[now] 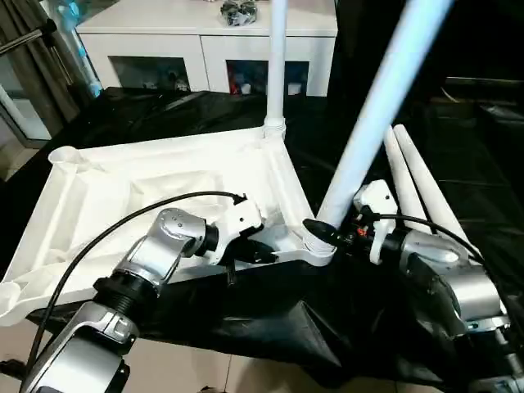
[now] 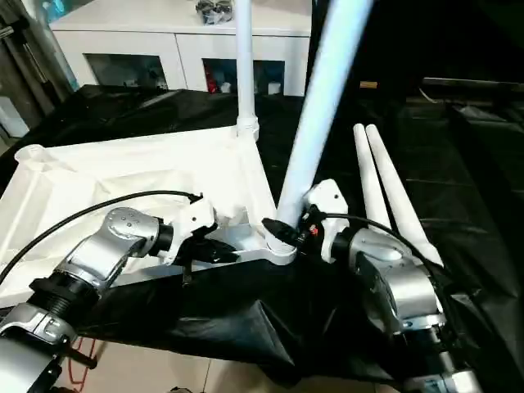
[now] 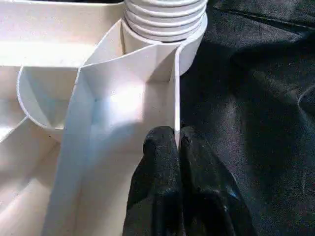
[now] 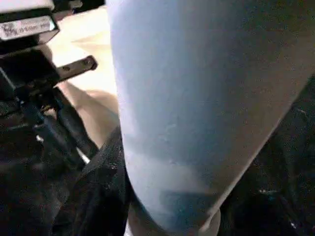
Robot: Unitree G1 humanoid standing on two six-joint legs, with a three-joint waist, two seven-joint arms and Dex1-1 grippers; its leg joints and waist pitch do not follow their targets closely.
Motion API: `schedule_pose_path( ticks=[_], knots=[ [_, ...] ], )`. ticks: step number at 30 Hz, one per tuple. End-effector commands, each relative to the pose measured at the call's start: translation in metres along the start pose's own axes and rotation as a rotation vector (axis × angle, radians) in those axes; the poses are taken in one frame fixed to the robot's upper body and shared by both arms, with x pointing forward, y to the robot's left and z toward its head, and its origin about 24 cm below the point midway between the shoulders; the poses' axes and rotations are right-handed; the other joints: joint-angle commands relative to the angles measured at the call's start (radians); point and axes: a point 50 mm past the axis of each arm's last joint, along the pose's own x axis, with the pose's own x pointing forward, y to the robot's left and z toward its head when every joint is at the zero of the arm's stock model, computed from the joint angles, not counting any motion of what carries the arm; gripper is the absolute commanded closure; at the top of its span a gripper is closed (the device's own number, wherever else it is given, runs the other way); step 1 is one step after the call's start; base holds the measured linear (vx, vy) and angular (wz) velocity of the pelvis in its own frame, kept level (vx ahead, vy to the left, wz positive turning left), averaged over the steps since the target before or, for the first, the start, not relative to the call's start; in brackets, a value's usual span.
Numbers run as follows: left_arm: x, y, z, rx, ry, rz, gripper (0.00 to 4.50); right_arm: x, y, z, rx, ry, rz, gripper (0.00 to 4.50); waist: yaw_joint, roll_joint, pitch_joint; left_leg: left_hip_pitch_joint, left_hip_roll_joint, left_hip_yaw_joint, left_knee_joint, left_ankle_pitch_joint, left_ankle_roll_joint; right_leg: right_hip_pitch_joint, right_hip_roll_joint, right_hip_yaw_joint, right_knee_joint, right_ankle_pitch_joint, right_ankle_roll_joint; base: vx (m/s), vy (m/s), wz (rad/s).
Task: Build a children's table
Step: Insert table leg to table base
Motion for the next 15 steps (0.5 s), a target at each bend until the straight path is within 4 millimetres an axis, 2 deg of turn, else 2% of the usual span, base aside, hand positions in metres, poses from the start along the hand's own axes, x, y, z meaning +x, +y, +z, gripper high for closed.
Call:
schedule_pose_path(
  ticks=[1,8,12,15],
  knots=[
    [-0.002,0.000,0.001,0.034,0.027,0.006,4.50,0.004,0.006,-0.023,0.051,0.157,0.060,2.60,0.002,-0.019,-0.054,0.018,0.059,-0.026,-0.069,-0.198,0.052,0.036,-0.084,0.043,-0.073,-0.210,-0.227,0.000,0.000,0.00],
    [-0.001,-0.001,0.000,0.033,0.031,0.009,4.50,0.003,0.007,-0.025,0.060,0.203,0.102,2.60,0.005,-0.022,-0.057,0.019,0.061,-0.024,-0.067,-0.188,0.053,0.036,-0.084,0.043,-0.069,-0.169,-0.237,0.000,0.000,0.00],
    [0.000,-0.001,-0.001,0.033,0.032,0.010,4.50,0.002,0.011,-0.031,0.084,0.225,0.132,2.60,0.007,-0.026,-0.057,0.020,0.060,-0.022,-0.065,-0.187,0.054,0.037,-0.085,0.044,-0.070,-0.170,-0.238,0.000,0.000,0.00],
    [0.000,-0.002,-0.001,0.033,0.032,0.012,4.50,0.000,0.015,-0.039,0.098,0.245,0.152,2.60,0.007,-0.024,-0.056,0.020,0.061,-0.023,-0.066,-0.193,0.052,0.036,-0.084,0.044,-0.072,-0.181,-0.236,0.000,0.000,0.00]
  ],
)
